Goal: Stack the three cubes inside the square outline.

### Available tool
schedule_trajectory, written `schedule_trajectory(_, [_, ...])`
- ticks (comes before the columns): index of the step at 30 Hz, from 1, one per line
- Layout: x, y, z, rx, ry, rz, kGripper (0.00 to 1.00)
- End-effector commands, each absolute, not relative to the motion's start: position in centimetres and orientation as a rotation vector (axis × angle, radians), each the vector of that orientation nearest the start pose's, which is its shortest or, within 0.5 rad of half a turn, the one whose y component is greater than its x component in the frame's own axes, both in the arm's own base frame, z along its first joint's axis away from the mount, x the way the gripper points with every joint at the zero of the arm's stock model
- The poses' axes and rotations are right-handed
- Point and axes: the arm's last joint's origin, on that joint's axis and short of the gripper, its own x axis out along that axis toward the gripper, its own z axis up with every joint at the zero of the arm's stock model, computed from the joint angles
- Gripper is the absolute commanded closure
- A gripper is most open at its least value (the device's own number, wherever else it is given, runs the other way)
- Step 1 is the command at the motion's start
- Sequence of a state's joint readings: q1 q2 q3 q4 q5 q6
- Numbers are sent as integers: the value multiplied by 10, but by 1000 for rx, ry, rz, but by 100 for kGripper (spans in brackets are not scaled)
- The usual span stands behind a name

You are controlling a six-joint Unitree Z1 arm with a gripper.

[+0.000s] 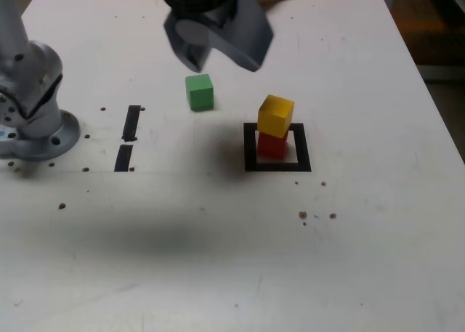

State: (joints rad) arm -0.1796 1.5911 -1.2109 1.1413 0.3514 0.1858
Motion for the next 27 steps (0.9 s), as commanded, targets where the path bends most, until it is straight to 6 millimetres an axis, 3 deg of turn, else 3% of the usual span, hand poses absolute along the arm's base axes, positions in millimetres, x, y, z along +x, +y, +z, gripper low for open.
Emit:
schedule_trajectory(1, [228,-18,309,539,1514,20,10])
schedule_trajectory(6, [223,-3,301,481,1581,72,9])
schedule_trajectory(13, [231,20,284,340,1652,189,9])
schedule_trajectory(27, [243,63,235,72,1764,245,8])
